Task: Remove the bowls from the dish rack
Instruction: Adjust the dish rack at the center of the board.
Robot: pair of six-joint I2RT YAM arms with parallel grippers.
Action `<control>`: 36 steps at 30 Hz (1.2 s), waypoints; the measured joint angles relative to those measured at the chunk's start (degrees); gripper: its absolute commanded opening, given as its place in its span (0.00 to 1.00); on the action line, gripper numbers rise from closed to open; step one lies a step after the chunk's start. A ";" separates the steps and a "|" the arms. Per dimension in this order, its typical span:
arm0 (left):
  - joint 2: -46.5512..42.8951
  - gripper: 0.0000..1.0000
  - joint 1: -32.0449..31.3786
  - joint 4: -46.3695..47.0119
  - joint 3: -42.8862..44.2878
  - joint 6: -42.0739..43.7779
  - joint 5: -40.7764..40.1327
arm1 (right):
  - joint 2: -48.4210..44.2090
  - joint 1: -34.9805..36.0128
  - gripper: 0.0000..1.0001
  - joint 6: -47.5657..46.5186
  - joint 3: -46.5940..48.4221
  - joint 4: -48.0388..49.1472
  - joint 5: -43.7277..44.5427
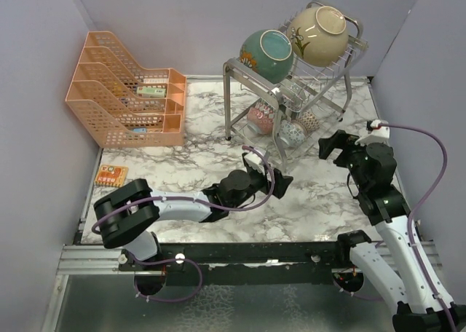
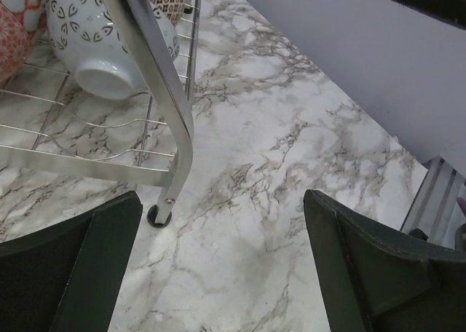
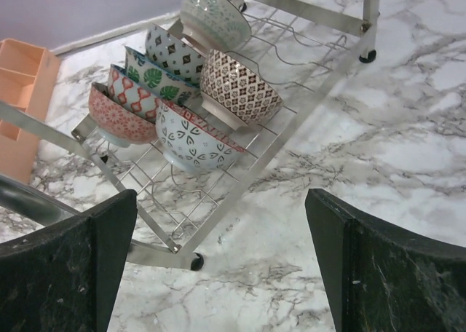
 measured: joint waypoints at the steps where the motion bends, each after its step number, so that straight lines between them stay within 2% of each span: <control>1: 0.13 0.91 -0.02 0.20 0.09 0.28 -0.13 | 0.02 0.02 1.00 0.33 0.35 -1.14 0.66; 4: 2.47 0.87 -0.13 3.41 1.14 0.68 -2.84 | 0.55 0.02 0.92 1.42 1.49 -3.37 1.64; 9: 6.67 0.83 -0.11 4.35 5.51 1.33 -6.16 | 0.79 0.02 0.87 2.16 1.73 -4.96 1.62; 12: 7.98 0.77 -0.13 4.46 7.17 1.49 -8.57 | 0.79 0.02 0.76 2.14 1.73 -5.07 1.60; 15: 8.15 0.75 -0.13 4.83 7.43 1.36 -11.39 | 0.55 0.02 0.70 2.05 1.73 -5.09 1.57; 24: 11.87 0.67 -0.13 3.13 12.07 1.31 -16.63 | 0.07 0.02 0.68 1.53 1.73 -5.09 1.53; 29: 13.70 0.53 -0.13 -2.05 16.68 0.35 -20.55 | 0.17 0.02 0.68 1.46 1.73 -5.09 1.55; 36: 14.05 0.43 -0.13 -7.30 18.67 -2.51 -24.96 | 0.44 0.02 0.69 1.33 1.73 -5.09 1.55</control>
